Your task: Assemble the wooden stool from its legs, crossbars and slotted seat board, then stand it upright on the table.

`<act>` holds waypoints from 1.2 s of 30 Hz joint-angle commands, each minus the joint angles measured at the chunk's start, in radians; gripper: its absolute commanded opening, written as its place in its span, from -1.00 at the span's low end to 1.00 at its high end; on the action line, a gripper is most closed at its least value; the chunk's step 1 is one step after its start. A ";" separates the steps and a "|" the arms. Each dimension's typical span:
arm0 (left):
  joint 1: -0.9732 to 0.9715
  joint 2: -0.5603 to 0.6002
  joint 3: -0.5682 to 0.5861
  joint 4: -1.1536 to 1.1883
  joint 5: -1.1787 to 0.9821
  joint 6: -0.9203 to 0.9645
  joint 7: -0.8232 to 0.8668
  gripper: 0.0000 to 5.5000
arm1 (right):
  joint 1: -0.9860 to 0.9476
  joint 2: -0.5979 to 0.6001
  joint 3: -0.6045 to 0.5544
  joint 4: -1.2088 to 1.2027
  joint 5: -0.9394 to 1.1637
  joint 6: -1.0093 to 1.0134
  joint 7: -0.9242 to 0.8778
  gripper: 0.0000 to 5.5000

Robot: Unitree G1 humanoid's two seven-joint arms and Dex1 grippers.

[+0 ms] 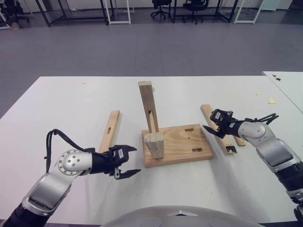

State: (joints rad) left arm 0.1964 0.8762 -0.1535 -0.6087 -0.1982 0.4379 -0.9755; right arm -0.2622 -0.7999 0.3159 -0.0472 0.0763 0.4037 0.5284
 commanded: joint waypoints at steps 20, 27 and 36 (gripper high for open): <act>-0.467 -0.330 -0.224 0.822 0.333 -0.411 0.326 0.37 | -0.260 0.128 0.134 0.498 -0.168 -0.377 0.645 0.37; -0.687 -0.367 -0.114 1.098 0.328 -0.600 0.453 0.37 | -0.134 0.127 -0.030 0.270 -0.163 -0.222 0.410 0.37; -0.348 -0.240 -0.159 0.595 0.330 -0.417 0.247 0.37 | 0.136 0.140 -0.111 -0.200 -0.057 0.158 0.324 0.37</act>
State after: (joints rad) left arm -0.1818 0.6181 -0.2525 0.0098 0.0833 -0.0189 -0.6861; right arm -0.1317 -0.6595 0.1997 -0.1999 0.0136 0.4909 0.8675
